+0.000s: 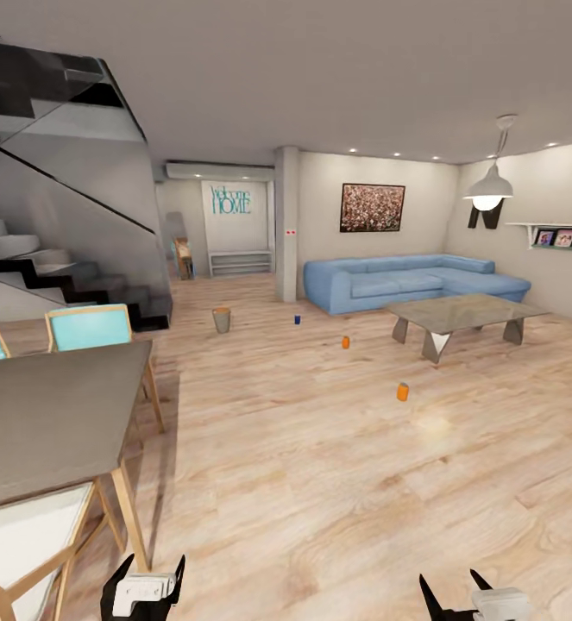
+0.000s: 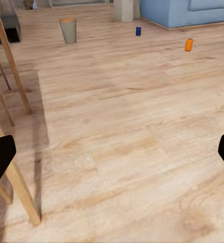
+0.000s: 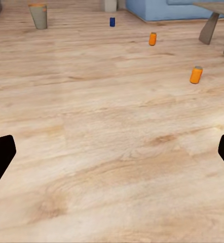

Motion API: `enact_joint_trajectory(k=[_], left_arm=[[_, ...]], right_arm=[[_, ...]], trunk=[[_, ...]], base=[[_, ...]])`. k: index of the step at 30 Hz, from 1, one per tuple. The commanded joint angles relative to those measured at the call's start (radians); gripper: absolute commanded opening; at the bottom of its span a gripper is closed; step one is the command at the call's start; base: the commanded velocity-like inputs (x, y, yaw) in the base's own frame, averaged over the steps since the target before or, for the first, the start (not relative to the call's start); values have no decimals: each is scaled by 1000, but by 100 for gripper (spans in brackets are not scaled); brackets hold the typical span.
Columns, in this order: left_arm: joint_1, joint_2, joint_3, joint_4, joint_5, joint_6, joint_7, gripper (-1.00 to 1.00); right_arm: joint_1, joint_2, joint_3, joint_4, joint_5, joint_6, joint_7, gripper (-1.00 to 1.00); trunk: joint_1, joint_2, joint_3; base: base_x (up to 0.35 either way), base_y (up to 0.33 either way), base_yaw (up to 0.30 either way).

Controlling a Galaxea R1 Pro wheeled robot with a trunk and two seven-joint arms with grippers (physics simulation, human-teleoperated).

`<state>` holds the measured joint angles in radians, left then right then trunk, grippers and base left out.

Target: Put the three can of soda from the living room inside the tash can in the kitchen.

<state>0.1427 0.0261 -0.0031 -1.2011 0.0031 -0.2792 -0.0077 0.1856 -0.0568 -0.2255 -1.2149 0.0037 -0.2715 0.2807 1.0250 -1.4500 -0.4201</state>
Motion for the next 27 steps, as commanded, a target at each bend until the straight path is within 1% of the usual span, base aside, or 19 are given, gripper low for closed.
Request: enact_joint_trajectory(k=[1, 27], left_arm=[[0, 0, 0, 0, 0, 0, 0, 100], [0, 0, 0, 0, 0, 0, 0, 100]], right_arm=[[0, 0, 0, 0, 0, 0, 0, 100], [0, 0, 2, 0, 1, 2, 0, 100]], trunk=[[0, 0, 0], [0, 0, -37]], base=[[323, -89, 2], [323, -100, 0]])
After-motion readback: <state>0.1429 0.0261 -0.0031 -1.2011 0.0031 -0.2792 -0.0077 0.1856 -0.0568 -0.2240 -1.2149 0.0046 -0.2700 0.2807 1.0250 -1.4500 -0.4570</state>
